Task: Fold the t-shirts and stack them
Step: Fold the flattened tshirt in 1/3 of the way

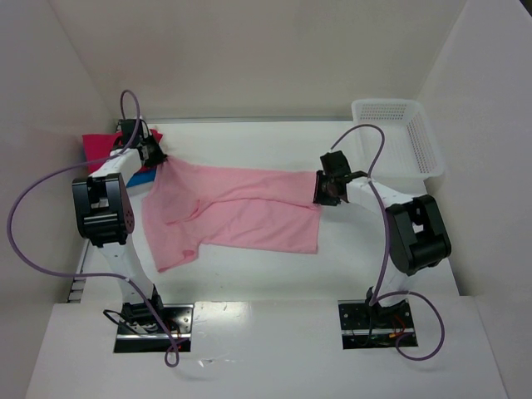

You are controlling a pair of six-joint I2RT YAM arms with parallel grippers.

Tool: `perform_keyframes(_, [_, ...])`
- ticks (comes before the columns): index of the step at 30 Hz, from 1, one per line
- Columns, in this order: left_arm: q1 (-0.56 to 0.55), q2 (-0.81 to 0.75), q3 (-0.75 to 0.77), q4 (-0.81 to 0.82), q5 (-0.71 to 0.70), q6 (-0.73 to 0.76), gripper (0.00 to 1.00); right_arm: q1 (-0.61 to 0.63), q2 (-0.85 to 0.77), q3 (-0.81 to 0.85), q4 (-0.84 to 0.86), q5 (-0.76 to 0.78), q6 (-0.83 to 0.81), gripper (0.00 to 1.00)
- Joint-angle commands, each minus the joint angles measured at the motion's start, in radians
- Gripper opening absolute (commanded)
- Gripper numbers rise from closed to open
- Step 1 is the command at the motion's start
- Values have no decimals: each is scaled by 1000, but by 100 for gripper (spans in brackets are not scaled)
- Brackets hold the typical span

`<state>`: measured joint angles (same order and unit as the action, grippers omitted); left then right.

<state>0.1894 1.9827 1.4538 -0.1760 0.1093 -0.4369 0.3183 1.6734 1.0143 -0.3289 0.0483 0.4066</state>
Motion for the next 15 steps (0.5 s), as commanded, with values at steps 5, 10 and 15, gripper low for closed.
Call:
perform_keyframes(5, [18, 2, 45, -10, 10, 41, 39, 10, 28, 129, -7, 91, -29, 55])
perform_keyframes(10, [18, -60, 30, -19, 33, 50, 57, 10, 60, 189, 16, 90, -43, 38])
perform_keyframes(15, [-12, -140, -42, 23, 144, 50, 46, 10, 174, 261, 41, 32, -43, 7])
